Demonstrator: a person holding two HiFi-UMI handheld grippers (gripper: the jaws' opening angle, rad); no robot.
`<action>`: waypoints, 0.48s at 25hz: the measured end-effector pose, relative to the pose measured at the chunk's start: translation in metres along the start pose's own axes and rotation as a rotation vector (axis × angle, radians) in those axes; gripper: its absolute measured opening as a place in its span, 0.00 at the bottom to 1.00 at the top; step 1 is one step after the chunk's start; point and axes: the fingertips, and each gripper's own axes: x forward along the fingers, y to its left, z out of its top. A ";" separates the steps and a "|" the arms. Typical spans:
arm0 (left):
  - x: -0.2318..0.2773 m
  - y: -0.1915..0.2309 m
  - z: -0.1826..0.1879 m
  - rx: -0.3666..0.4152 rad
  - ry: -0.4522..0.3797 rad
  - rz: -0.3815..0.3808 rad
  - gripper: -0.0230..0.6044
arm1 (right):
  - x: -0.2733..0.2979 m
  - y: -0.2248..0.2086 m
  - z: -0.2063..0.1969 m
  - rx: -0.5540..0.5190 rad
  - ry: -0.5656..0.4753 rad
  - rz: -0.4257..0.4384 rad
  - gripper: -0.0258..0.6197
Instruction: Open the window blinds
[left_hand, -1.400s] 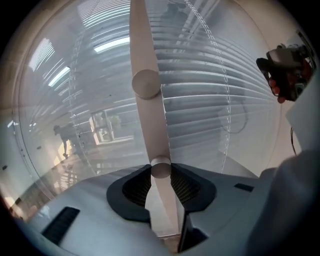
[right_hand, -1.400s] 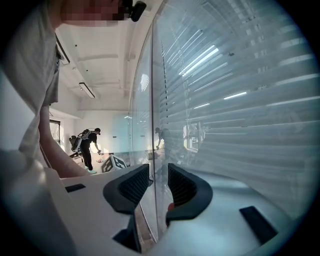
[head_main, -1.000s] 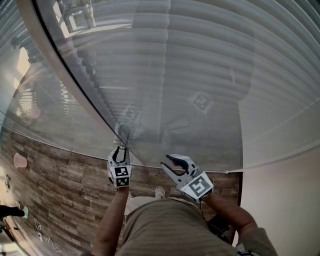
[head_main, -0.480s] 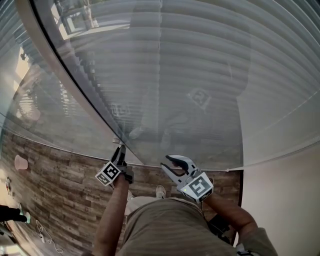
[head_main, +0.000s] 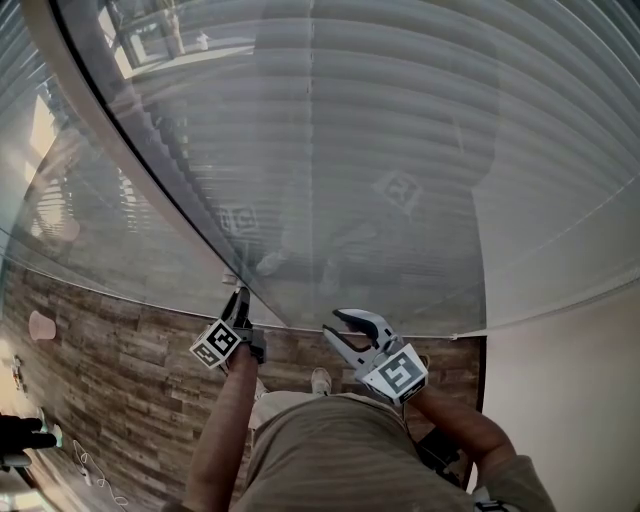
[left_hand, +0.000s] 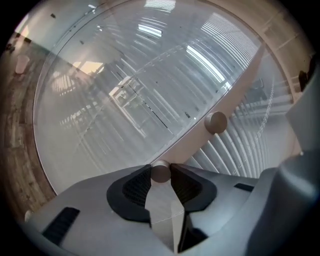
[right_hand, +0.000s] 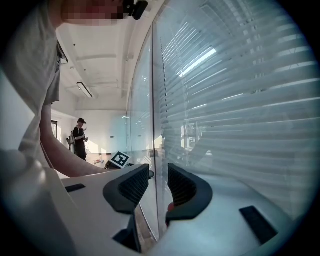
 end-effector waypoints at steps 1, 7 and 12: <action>0.000 0.000 0.000 0.018 0.003 0.002 0.25 | 0.000 0.000 0.000 0.000 -0.001 -0.001 0.23; 0.000 -0.003 0.001 0.163 0.040 0.032 0.25 | -0.001 0.003 0.004 -0.007 -0.006 0.006 0.23; 0.002 -0.002 -0.001 0.339 0.082 0.072 0.25 | 0.000 0.002 0.005 -0.011 -0.005 0.010 0.23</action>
